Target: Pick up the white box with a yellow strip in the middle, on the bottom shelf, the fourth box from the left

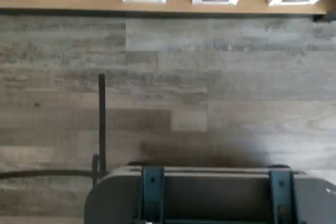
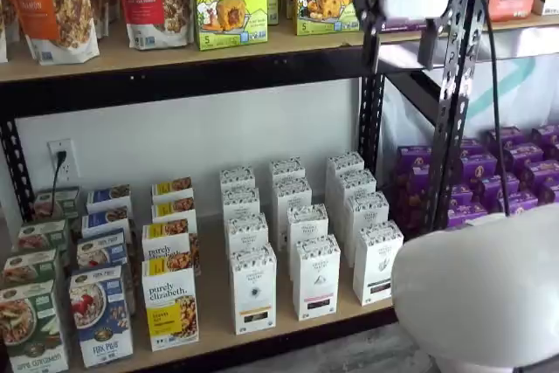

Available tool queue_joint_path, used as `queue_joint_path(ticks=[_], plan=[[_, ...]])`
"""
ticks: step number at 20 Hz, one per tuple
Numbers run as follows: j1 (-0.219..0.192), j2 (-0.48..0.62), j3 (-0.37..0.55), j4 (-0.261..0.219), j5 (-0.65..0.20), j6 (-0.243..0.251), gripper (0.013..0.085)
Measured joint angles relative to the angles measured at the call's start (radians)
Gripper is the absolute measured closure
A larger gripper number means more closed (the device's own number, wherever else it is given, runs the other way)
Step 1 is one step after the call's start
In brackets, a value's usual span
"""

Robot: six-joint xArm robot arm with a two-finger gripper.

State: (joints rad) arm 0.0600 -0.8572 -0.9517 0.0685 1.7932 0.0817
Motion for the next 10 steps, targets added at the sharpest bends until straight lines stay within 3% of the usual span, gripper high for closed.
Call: queue_joint_path(ticks=[4, 10], plan=[[0.022, -0.015, 0.103, 0.008, -0.124, 0.016, 0.0130], [0.118, 0.008, 0.235, -0.051, -0.297, 0.104, 0.0130]])
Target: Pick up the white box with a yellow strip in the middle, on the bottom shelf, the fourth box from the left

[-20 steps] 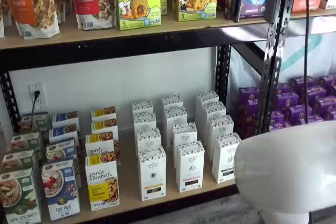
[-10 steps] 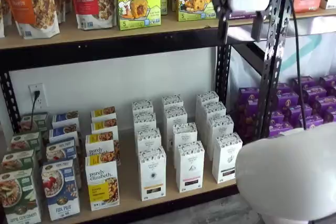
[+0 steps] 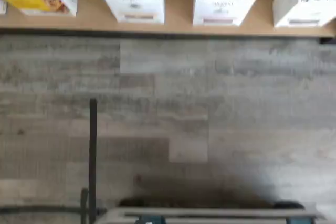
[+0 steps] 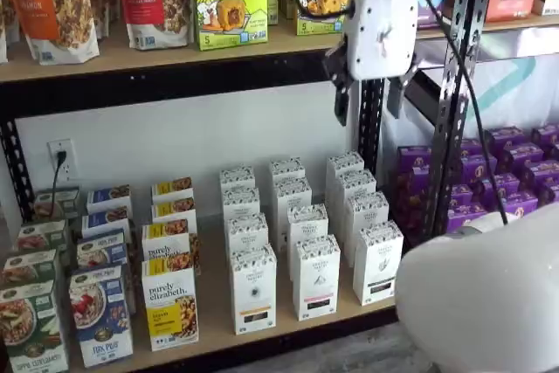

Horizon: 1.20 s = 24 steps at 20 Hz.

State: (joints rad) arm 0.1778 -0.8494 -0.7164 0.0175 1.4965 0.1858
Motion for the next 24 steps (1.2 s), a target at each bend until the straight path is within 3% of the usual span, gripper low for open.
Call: queue_joint_path(ticks=[3, 5, 10, 16, 24], plan=[[0.038, 0.005, 0.065, -0.003, -0.117, 0.037, 0.0130], [0.065, 0.038, 0.078, -0.014, -0.151, 0.067, 0.0130], [0.077, 0.107, 0.120, 0.025, -0.254, 0.068, 0.0130], [0.112, 0.211, 0.159, -0.043, -0.391, 0.127, 0.0130], [0.134, 0.396, 0.168, -0.066, -0.574, 0.167, 0.0130]])
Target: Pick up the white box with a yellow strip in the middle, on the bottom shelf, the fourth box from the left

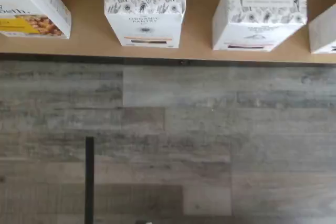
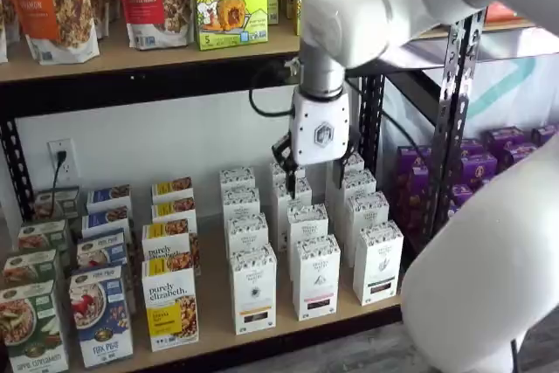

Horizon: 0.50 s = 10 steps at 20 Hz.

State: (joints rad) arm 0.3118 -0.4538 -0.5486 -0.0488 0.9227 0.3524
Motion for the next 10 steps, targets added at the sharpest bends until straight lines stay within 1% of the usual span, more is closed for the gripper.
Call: queue_joint_path(ticks=[2, 6, 10], plan=[[-0.004, 0.053, 0.001, 0.010, -0.059, -0.008, 0.0130], [-0.012, 0.156, -0.004, 0.003, -0.165, -0.009, 0.0130], [-0.024, 0.252, -0.011, 0.010, -0.261, -0.025, 0.0130]])
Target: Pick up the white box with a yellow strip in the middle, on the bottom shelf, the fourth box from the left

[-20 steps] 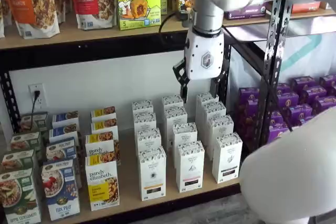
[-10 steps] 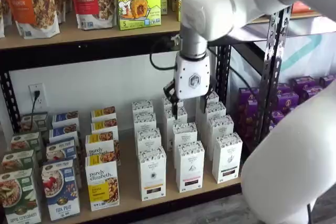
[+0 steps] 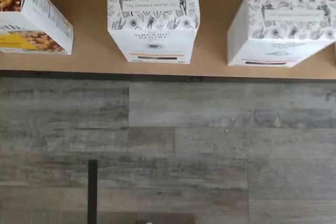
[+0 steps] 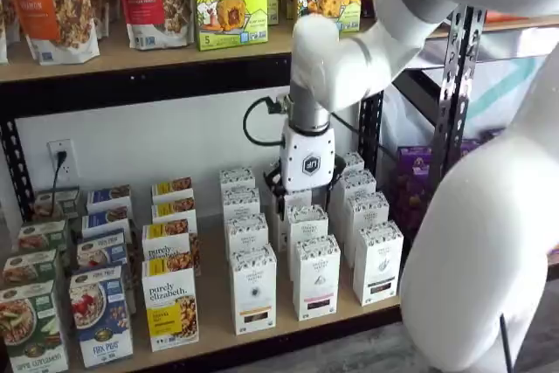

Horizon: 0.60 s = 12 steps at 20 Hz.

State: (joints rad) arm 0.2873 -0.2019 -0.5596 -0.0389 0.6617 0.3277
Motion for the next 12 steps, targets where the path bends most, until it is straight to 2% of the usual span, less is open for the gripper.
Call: queue_joint_path(ticks=[3, 7, 12], plan=[[-0.005, 0.075, -0.010, 0.014, -0.064, -0.016, 0.0130], [-0.009, 0.172, -0.032, -0.022, -0.124, 0.012, 0.0130], [-0.022, 0.268, -0.053, -0.031, -0.196, 0.008, 0.0130]])
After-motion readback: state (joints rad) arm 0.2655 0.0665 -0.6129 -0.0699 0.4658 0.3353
